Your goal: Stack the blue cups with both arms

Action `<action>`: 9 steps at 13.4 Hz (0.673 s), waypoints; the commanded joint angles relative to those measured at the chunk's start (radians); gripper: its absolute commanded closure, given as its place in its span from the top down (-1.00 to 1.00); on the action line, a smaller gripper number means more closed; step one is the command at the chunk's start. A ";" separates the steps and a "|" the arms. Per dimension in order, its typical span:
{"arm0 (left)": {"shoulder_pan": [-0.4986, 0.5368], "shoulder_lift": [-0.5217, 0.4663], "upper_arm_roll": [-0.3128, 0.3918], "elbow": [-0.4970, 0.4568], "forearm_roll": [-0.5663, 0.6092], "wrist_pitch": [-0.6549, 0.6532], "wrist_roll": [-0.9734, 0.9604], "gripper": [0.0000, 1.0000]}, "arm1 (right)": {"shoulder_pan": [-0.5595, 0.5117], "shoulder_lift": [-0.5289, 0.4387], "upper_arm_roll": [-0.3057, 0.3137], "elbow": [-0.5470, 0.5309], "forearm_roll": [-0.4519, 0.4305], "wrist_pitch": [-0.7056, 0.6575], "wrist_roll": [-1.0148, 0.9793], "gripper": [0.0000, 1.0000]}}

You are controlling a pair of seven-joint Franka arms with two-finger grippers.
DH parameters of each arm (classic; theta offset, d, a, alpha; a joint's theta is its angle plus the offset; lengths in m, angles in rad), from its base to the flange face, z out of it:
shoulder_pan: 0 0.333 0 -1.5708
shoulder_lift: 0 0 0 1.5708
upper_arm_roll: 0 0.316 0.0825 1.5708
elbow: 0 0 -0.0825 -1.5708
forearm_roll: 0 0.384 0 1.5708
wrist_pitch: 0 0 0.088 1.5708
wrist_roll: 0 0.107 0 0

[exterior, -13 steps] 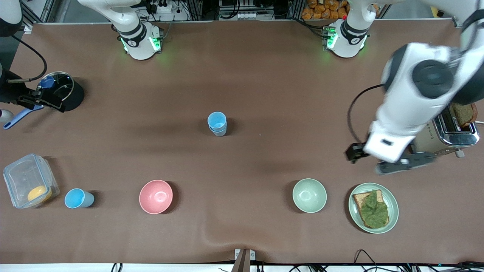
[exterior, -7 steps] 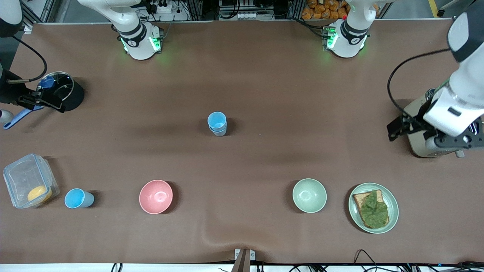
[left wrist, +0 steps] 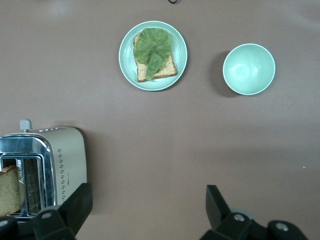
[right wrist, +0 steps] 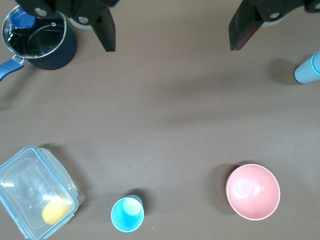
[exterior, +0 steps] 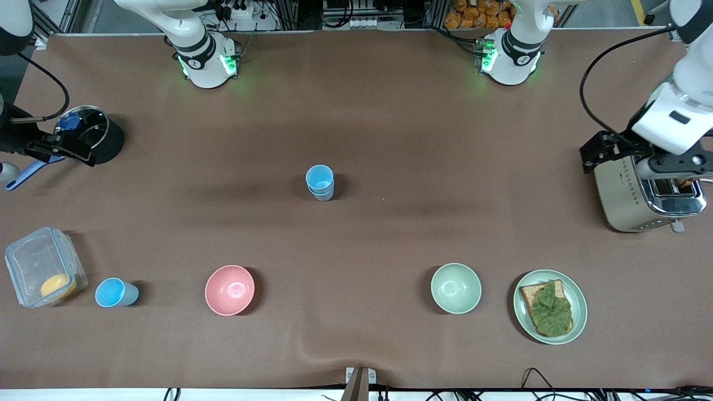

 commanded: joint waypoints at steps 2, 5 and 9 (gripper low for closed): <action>-0.018 -0.019 0.012 0.025 -0.041 -0.078 0.022 1.00 | -0.004 -0.005 0.004 -0.005 -0.018 0.002 -0.005 1.00; -0.020 -0.016 0.017 0.025 -0.063 -0.133 0.022 1.00 | -0.006 -0.005 0.004 -0.005 -0.018 0.002 -0.005 1.00; -0.012 -0.016 0.019 0.029 -0.079 -0.153 0.020 1.00 | -0.006 -0.004 0.004 -0.005 -0.018 0.001 -0.005 1.00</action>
